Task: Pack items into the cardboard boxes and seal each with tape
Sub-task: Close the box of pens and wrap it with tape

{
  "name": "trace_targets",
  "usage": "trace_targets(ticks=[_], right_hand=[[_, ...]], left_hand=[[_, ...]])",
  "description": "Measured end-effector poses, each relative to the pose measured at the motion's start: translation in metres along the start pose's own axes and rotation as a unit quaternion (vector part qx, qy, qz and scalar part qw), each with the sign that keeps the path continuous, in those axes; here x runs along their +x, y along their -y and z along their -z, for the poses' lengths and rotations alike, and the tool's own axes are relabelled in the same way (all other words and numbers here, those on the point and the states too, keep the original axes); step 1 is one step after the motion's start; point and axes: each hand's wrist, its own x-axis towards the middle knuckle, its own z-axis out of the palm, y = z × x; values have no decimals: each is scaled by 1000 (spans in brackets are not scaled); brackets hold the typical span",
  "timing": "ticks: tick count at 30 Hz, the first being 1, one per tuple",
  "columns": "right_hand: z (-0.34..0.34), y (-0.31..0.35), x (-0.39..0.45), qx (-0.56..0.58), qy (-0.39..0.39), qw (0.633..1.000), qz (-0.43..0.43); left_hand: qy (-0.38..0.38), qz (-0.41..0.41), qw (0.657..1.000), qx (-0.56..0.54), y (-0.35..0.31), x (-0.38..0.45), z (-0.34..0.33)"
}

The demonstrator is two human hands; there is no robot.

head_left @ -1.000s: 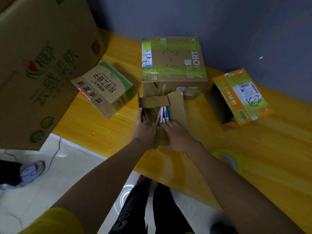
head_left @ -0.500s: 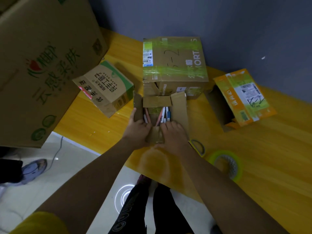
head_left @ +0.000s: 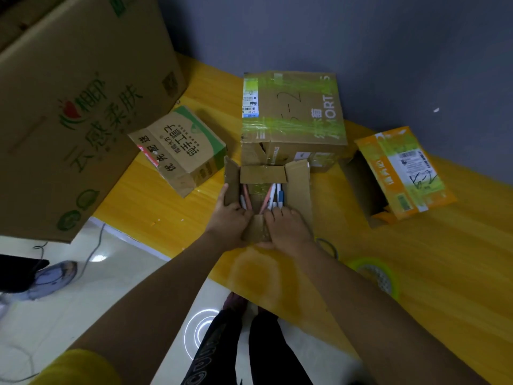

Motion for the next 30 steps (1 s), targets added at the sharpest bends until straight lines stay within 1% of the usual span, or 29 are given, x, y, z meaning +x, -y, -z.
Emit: trace_targets(ticks=[2,4,7,10,12,14,15,17,18,23,27,30], right_hand=[[-2,1,0,-28,2,1000,4],[-3,3,-7,-19,-15,1000,0],[-7,9,-25,74,-54,996,-15],[0,14,-24,214,-61,973,-57],[10,8,-12,205,-56,975,-58],[23,2,2,196,-24,980,-36],[28,-1,7,223,2,974,-28],[31,-6,15,311,54,949,-19],[33,-7,16,343,67,937,-18],[33,-9,5,425,74,901,-37],[39,-14,-3,452,145,880,-30],[43,-17,-5,461,176,869,-39]], left_hand=[[11,0,1000,11,0,0,0],[12,4,1000,21,-3,0,0],[-4,18,1000,20,-5,1,2],[-15,8,1000,-11,-1,2,-1],[-21,9,999,-44,1,3,-3],[-13,22,997,-67,0,4,-2],[-9,29,997,-72,-1,4,-2],[-5,34,997,-74,-3,5,1],[-2,35,997,-73,-3,5,1],[27,36,997,-64,-2,9,1],[51,34,997,-48,-3,13,0],[54,37,997,-45,-6,12,3]])
